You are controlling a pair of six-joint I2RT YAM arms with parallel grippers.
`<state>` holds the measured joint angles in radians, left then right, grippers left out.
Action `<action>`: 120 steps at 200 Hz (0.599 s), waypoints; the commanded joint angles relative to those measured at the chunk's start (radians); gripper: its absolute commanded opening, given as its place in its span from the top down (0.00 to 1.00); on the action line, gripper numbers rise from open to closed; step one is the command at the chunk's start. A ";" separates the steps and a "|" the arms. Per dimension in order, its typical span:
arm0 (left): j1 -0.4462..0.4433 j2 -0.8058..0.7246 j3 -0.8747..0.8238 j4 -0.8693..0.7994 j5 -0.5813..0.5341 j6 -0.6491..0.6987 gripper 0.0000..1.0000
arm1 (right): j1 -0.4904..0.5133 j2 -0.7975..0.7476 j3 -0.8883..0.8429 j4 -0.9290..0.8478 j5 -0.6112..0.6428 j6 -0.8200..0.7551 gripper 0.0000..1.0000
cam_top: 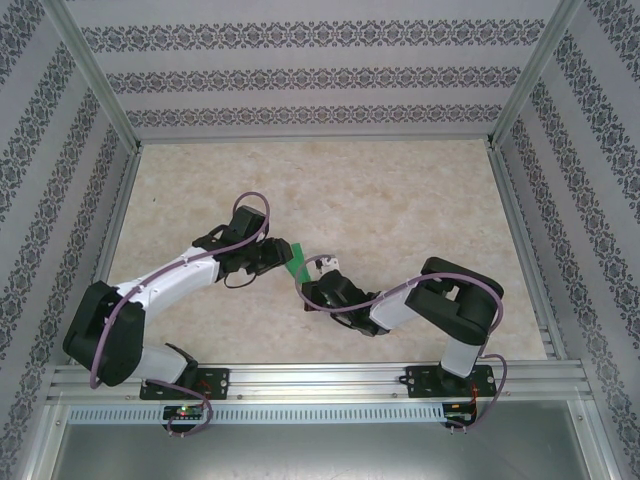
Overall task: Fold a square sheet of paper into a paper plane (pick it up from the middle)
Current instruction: Fold the wing for the fifth time at the center of the table.
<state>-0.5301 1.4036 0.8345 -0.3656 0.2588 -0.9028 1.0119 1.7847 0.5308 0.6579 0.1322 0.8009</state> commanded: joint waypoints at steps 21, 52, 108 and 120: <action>0.013 0.048 -0.017 0.110 0.073 -0.012 0.54 | -0.034 0.022 -0.033 0.068 -0.056 0.141 1.00; 0.009 0.082 -0.016 0.150 0.114 -0.003 0.54 | -0.066 0.022 -0.032 0.085 -0.133 0.176 1.00; 0.007 0.120 0.022 0.103 0.065 -0.004 0.35 | -0.070 -0.015 0.002 -0.011 -0.158 0.108 1.00; 0.007 0.121 0.041 0.065 0.027 -0.001 0.26 | -0.069 -0.023 0.016 -0.044 -0.158 0.082 0.98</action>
<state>-0.5304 1.5181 0.8276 -0.2642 0.3462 -0.9051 0.9463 1.7866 0.5179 0.6903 -0.0025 0.9367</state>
